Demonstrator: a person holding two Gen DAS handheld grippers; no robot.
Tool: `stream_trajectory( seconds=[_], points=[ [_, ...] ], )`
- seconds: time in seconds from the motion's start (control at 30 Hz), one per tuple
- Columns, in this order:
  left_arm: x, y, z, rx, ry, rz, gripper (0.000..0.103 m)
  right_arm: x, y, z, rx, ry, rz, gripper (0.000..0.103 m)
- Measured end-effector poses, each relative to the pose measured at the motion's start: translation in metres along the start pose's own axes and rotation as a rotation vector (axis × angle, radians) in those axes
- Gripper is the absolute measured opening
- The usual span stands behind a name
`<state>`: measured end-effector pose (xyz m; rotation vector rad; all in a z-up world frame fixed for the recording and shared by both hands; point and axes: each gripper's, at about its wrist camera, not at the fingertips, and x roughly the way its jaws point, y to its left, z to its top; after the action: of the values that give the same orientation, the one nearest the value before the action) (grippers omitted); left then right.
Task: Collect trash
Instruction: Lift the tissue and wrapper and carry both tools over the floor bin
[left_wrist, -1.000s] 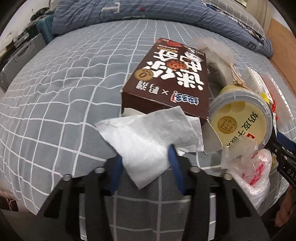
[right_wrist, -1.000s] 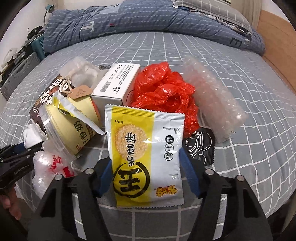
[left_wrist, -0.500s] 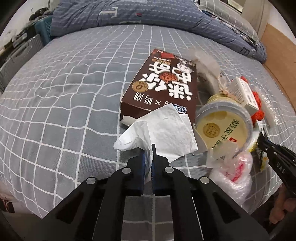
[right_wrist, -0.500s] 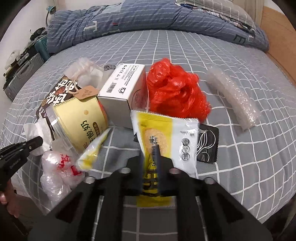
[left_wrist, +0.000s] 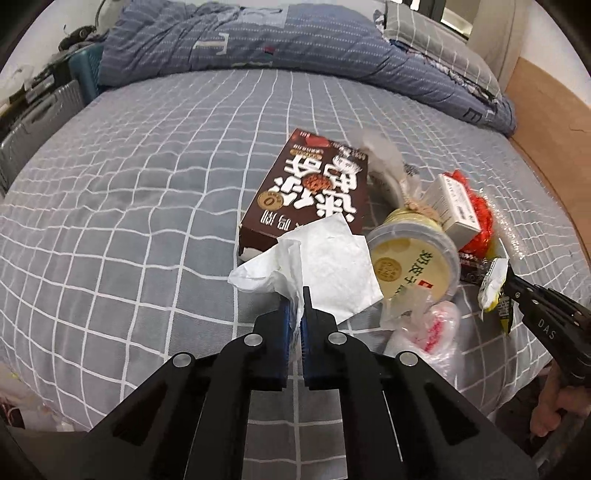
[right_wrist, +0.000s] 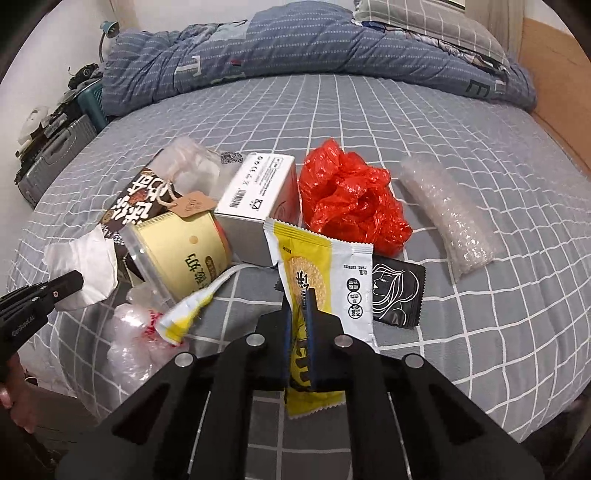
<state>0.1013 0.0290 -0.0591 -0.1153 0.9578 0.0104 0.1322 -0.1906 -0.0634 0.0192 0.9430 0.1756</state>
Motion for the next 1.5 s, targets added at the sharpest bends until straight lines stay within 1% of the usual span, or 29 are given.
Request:
stream_trajectory(
  seconds=[0.3,0.4,0.57,0.83,0.9,1.2,1.5],
  points=[
    [-0.02,-0.002,-0.005,-0.003,-0.027,-0.021,0.004,-0.02,0.005,-0.001,-0.005,-0.026,0.004,0.006],
    [-0.029,-0.006,-0.011,0.014,-0.05,0.002,0.004,-0.026,0.007,-0.005,-0.01,-0.034,0.001,0.006],
    [-0.041,-0.009,-0.021,0.016,-0.06,-0.022,0.004,-0.037,0.011,-0.01,-0.017,-0.047,0.002,0.006],
    [-0.058,-0.014,-0.033,0.011,-0.072,-0.032,0.004,-0.056,0.015,-0.02,-0.028,-0.074,0.009,0.005],
    [-0.063,-0.017,-0.037,0.017,-0.079,-0.028,0.004,-0.06,0.018,-0.024,-0.043,-0.079,-0.003,0.005],
    [-0.08,-0.025,-0.057,0.027,-0.093,-0.015,0.005,-0.079,0.02,-0.04,-0.034,-0.09,0.005,0.005],
    [-0.096,-0.032,-0.082,0.021,-0.094,-0.028,0.005,-0.095,0.026,-0.057,-0.028,-0.094,0.02,0.005]
  ],
)
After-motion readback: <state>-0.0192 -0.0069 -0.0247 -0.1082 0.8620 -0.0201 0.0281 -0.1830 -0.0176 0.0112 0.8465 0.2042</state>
